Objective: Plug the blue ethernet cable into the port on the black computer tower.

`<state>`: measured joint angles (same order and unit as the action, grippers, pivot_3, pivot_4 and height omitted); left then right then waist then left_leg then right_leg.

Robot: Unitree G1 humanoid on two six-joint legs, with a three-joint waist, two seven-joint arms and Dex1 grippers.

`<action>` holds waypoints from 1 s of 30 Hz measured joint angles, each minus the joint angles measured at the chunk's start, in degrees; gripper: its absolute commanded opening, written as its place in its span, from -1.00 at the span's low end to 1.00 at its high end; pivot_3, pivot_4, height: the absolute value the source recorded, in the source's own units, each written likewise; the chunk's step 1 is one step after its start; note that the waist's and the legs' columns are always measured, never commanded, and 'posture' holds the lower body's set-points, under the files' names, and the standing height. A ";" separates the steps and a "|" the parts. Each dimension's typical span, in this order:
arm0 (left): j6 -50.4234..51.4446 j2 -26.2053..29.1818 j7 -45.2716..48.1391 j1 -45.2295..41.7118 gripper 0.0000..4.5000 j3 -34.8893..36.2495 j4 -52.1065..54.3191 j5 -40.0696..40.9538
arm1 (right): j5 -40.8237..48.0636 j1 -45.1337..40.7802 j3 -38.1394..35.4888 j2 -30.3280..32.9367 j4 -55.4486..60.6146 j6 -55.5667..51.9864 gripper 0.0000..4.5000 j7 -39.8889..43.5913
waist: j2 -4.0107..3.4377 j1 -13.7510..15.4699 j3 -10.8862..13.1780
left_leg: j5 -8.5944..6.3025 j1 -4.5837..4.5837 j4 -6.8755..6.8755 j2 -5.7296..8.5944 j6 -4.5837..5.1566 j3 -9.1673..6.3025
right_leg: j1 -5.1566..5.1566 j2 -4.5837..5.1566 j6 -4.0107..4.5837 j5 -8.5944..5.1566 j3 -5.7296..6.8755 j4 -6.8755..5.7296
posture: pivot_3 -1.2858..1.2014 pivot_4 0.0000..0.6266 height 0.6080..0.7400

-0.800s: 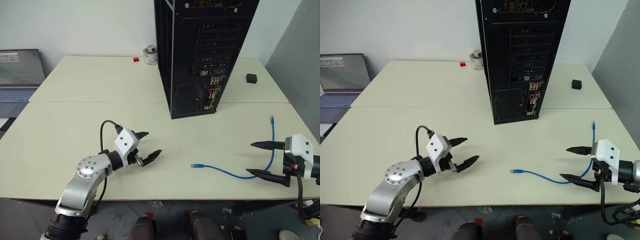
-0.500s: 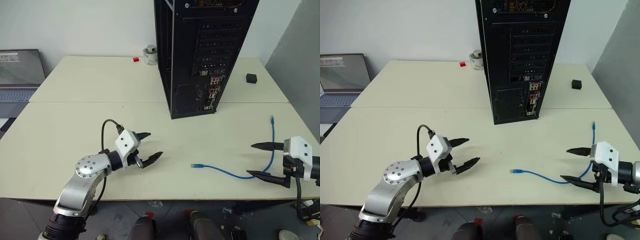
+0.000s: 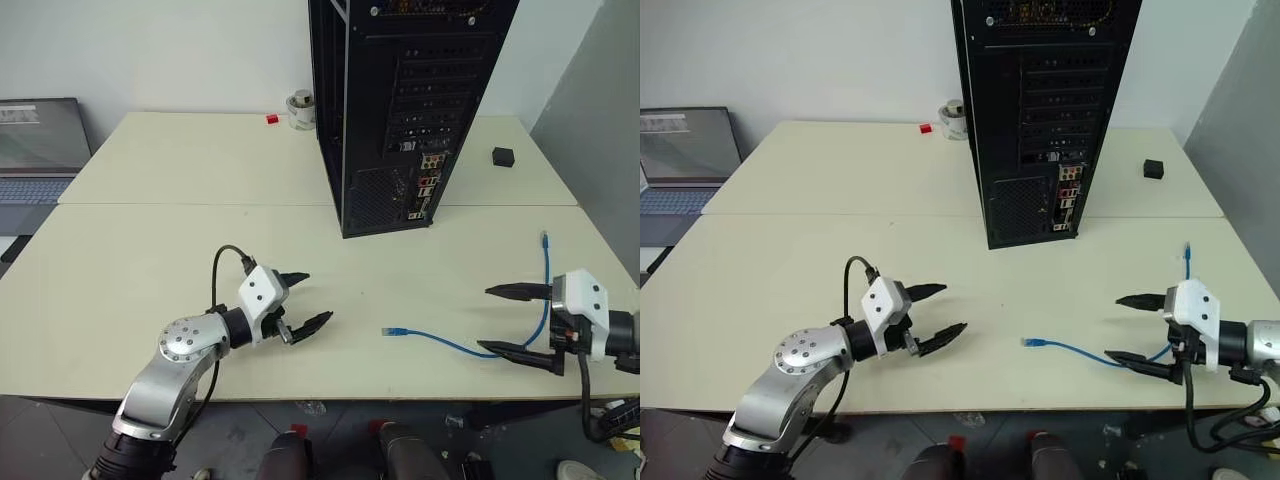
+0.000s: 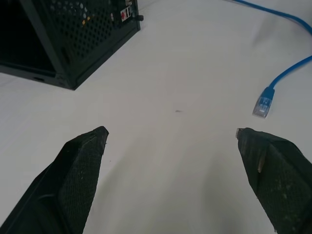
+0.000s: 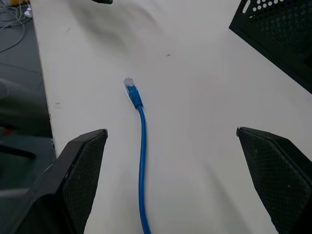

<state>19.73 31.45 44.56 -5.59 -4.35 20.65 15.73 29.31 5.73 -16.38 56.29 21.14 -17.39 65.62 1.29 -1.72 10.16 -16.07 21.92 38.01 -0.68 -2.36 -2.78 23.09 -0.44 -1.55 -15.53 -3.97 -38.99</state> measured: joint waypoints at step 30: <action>1.94 7.57 6.14 0.83 1.00 -6.60 7.95 -1.52 | -14.22 -15.69 26.99 -11.90 -9.67 -4.17 0.55 -7.23 | 0.02 0.01 0.01 | 0.00 0.02 0.02 -0.01 0.00 -0.02 | 0.05 0.01 0.01 0.00 0.04 0.00 | 0.03 -0.52 1.00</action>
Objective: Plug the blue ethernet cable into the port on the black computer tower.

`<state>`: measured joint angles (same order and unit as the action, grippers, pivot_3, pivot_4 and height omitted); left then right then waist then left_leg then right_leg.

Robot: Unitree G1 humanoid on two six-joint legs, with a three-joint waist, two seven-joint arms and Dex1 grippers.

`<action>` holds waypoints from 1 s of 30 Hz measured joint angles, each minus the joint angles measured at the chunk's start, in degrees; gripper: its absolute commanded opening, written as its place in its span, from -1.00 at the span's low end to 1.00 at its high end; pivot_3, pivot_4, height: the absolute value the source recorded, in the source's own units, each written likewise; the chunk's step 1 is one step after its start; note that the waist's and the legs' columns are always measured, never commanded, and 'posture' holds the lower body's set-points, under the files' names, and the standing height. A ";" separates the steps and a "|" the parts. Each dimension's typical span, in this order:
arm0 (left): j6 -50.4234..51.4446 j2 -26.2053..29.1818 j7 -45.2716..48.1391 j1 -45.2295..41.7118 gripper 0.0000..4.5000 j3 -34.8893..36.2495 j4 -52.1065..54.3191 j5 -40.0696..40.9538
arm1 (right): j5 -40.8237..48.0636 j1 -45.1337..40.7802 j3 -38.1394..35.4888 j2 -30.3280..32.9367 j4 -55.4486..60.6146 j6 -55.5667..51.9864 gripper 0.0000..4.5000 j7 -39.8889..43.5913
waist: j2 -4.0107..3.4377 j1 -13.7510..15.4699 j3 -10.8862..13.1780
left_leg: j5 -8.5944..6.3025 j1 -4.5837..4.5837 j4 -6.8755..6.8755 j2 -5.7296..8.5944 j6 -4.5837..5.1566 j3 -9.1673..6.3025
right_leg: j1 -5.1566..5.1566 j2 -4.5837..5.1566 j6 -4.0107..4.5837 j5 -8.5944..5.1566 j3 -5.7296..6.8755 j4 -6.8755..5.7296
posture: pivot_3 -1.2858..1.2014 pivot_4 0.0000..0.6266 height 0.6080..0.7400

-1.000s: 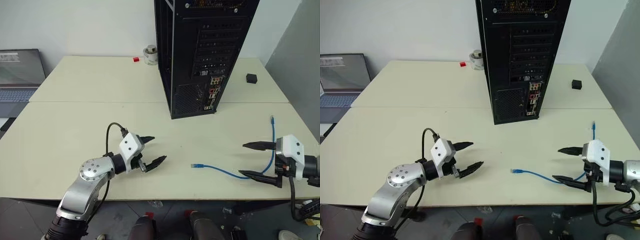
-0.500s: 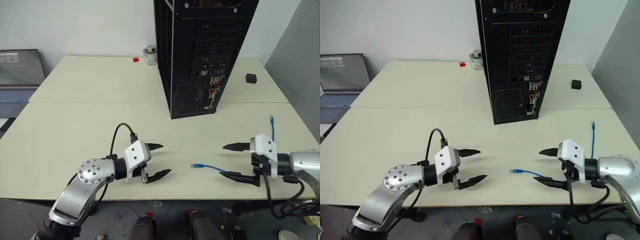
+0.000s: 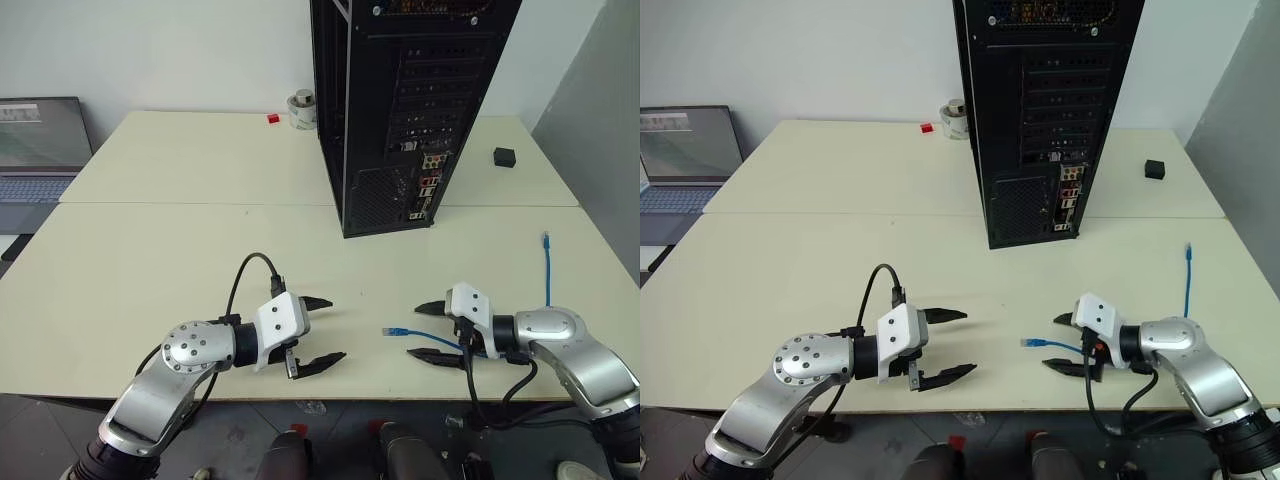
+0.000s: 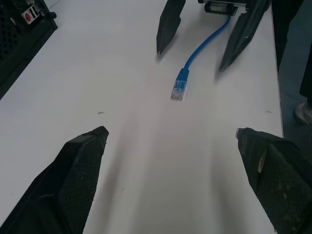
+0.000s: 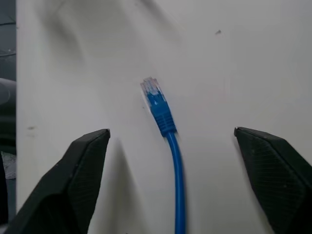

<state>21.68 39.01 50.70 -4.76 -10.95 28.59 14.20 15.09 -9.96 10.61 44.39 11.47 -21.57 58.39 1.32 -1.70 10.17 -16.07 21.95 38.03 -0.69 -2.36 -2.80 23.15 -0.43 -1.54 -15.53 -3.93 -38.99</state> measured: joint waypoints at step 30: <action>-5.52 -2.68 3.78 -9.28 1.00 -4.70 -11.72 -3.51 | -2.17 -9.11 2.01 -1.85 4.43 -2.80 -0.99 2.67 | 0.00 0.03 0.00 | 0.00 0.04 0.04 0.04 0.00 -0.08 | -0.01 0.01 0.02 0.01 0.07 -0.02 | 0.03 -0.52 1.00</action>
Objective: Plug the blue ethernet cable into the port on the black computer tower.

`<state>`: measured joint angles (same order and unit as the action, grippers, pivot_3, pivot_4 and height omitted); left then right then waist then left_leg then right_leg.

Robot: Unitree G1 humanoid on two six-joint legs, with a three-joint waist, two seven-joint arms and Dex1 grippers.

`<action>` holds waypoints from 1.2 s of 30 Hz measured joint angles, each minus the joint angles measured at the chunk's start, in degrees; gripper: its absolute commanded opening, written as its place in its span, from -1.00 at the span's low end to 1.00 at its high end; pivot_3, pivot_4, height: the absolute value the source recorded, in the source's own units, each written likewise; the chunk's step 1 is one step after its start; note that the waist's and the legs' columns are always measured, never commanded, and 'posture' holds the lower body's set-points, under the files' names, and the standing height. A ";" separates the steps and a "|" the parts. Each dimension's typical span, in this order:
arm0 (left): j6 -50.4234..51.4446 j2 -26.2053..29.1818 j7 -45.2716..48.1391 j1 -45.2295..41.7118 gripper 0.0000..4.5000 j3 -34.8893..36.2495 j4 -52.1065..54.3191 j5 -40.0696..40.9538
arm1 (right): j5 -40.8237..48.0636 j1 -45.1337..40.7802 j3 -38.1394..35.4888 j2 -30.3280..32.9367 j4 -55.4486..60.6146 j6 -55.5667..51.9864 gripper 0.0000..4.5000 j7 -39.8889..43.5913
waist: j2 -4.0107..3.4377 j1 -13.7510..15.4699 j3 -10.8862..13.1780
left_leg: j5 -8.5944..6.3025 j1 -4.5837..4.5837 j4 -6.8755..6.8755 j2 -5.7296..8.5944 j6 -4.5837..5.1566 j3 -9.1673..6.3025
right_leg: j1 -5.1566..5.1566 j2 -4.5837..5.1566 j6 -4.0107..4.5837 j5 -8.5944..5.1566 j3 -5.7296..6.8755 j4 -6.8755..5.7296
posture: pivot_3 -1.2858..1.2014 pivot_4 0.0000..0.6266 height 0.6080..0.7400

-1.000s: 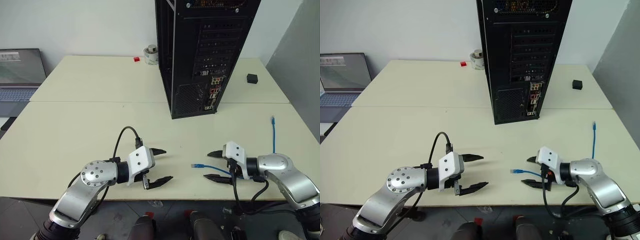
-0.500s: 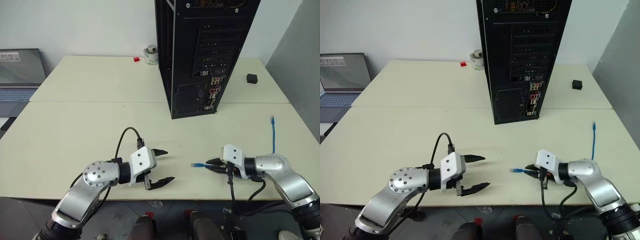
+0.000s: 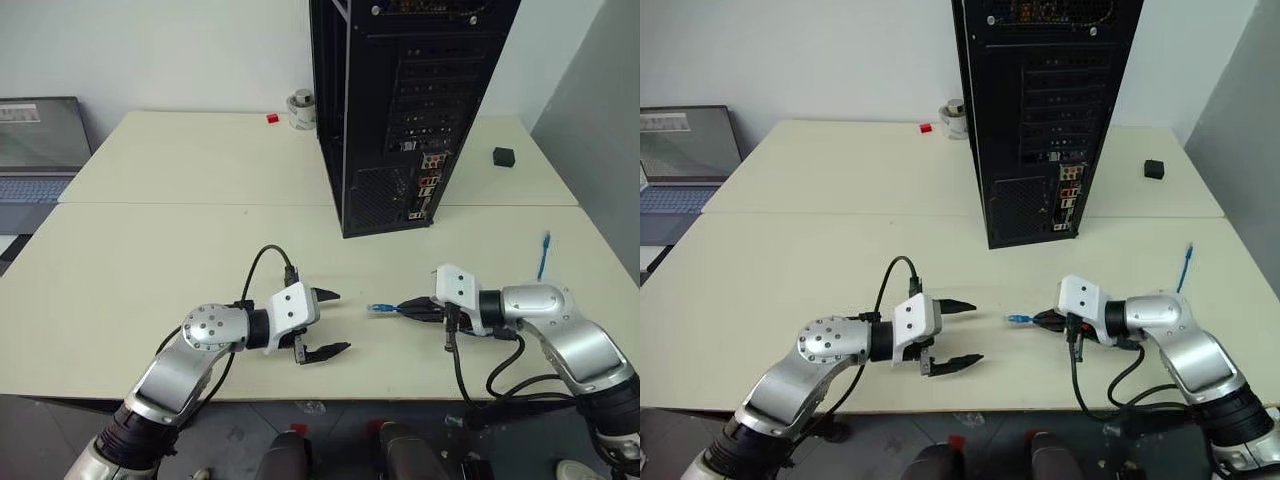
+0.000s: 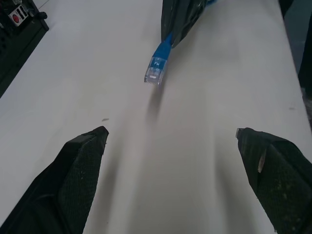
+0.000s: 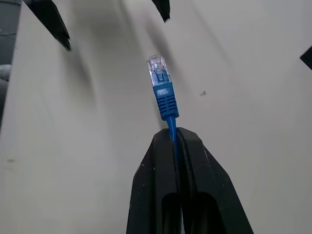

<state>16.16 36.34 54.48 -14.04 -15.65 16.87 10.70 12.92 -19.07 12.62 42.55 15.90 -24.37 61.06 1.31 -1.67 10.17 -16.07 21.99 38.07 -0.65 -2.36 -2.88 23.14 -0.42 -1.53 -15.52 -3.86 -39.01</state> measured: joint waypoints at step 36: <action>-8.93 -6.54 5.90 -6.36 -0.88 -2.32 -12.40 -2.54 | 0.00 -4.11 4.05 -2.17 1.60 -5.93 -1.00 0.07 | 0.00 -0.07 0.00 | 0.00 0.01 0.01 -0.01 0.00 -0.05 | 0.01 0.01 0.00 0.00 0.06 -0.02 | 0.03 -0.52 1.00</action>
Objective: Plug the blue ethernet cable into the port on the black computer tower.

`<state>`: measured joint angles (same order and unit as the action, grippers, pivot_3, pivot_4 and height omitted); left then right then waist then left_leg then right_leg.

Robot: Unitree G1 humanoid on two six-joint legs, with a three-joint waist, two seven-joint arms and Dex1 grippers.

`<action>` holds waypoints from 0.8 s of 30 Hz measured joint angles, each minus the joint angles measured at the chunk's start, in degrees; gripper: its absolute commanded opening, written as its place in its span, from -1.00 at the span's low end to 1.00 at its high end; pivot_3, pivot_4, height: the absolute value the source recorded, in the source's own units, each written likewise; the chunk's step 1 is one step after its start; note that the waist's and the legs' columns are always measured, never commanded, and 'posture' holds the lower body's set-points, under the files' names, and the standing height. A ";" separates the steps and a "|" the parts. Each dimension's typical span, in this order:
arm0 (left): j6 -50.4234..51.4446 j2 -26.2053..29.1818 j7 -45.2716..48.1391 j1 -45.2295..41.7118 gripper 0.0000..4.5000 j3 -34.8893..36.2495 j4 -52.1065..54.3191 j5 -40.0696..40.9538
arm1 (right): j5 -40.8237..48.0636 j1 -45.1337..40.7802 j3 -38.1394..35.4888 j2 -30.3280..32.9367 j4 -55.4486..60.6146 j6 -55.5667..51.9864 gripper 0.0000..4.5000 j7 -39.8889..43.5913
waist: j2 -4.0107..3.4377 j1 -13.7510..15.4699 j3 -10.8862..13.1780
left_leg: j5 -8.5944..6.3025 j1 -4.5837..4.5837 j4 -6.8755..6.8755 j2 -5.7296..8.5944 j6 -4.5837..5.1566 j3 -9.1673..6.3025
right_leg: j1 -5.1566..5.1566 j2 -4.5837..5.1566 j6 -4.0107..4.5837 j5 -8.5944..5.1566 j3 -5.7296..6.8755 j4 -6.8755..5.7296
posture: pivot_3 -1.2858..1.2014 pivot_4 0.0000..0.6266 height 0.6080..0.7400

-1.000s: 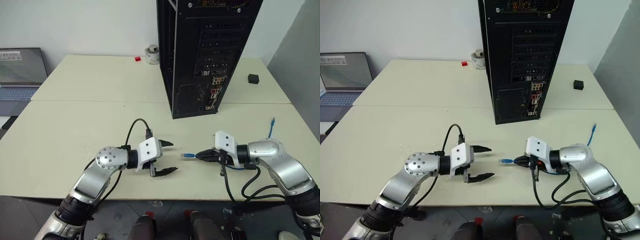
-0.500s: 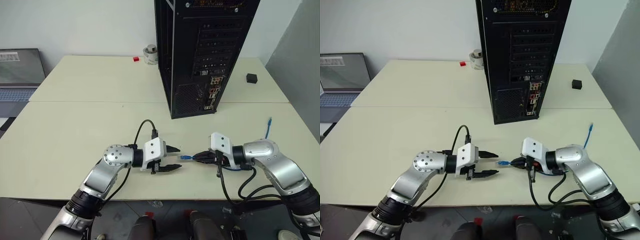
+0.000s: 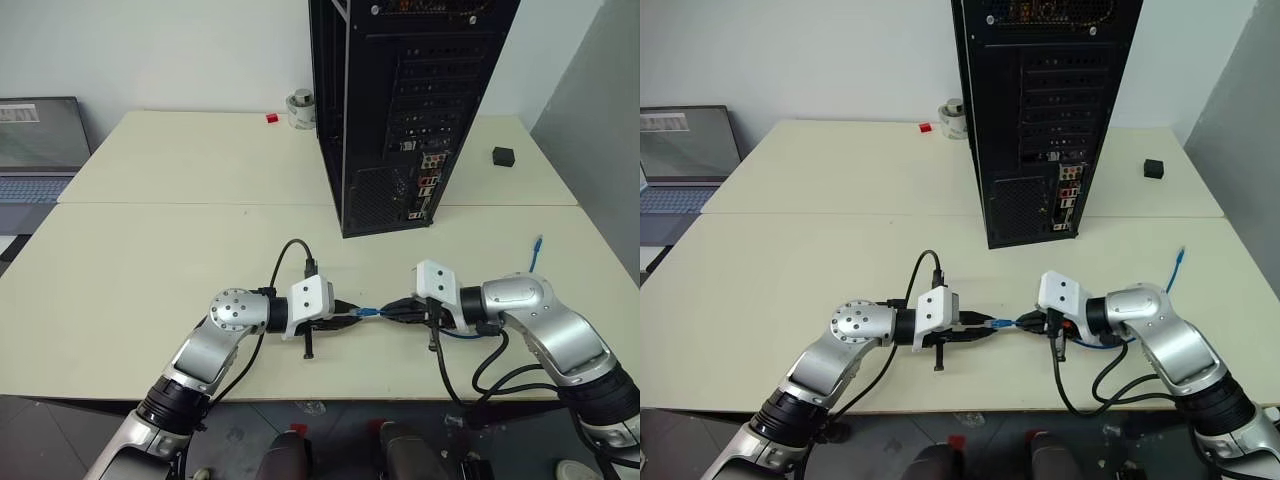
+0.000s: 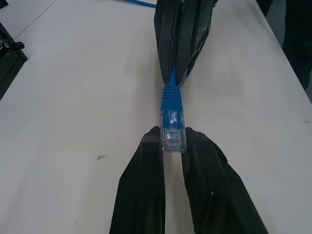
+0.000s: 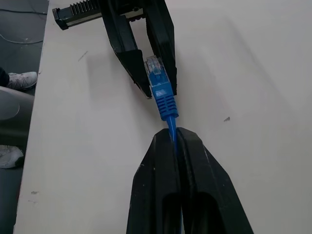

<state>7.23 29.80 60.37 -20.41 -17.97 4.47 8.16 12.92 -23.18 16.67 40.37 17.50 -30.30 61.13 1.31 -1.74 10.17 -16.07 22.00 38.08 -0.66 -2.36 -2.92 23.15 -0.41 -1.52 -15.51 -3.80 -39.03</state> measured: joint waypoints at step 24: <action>-24.59 0.27 -6.88 4.85 -0.88 0.21 -0.64 -9.25 | 15.60 -0.30 -12.47 2.53 3.12 -12.09 0.85 1.64 | 0.00 0.00 0.00 | 0.00 -0.01 -0.01 -0.03 0.00 0.00 | 0.00 0.05 0.01 0.01 -0.03 0.00 | 0.03 -0.52 1.00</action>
<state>-17.36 30.07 53.49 -15.56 -17.76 3.83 -1.09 28.52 -23.48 4.20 42.90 20.62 -42.39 62.77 1.31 -1.75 10.16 -16.07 22.00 38.07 -0.69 -2.36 -2.93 23.15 -0.37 -1.51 -15.50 -3.83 -39.02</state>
